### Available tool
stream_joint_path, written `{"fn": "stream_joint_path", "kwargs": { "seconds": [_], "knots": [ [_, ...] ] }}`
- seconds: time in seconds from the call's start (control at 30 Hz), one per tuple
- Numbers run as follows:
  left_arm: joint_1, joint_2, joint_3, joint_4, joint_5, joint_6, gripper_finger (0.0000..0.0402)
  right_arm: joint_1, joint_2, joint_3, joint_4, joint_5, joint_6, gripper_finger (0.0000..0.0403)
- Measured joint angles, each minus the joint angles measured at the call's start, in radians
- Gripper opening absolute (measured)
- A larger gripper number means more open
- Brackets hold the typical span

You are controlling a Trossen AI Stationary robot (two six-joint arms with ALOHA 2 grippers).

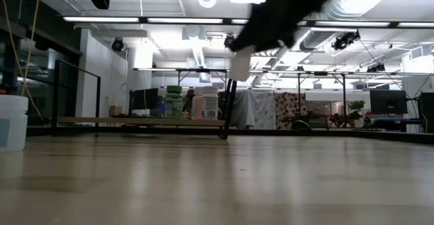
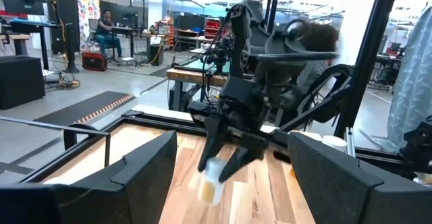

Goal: Pick and place medicine bottles onto shelf by color
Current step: Put the small white pill bottle on the shelf

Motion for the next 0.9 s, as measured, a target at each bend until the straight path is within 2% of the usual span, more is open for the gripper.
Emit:
{"fn": "stream_joint_path", "kwargs": {
  "seconds": [0.13, 0.3, 0.57, 0.9],
  "knots": [
    [0.0, 0.0, 0.0, 0.0, 0.0, 0.0, 0.0275, -0.042, 0.138, 0.204, -0.075, 0.0, -0.097, 0.0129],
    [0.0, 0.0, 0.0, 0.0, 0.0, 0.0, 0.0275, -0.119, 0.288, 0.388, -0.074, -0.004, -0.172, 0.0129],
    [0.0, 0.0, 0.0, 0.0, 0.0, 0.0, 0.0275, -0.246, 0.505, 0.579, -0.056, -0.005, -0.164, 0.0129],
    [0.0, 0.0, 0.0, 0.0, 0.0, 0.0, 0.0275, -0.31, 0.66, 0.775, -0.163, 0.026, -0.082, 0.0129]
  ]
}}
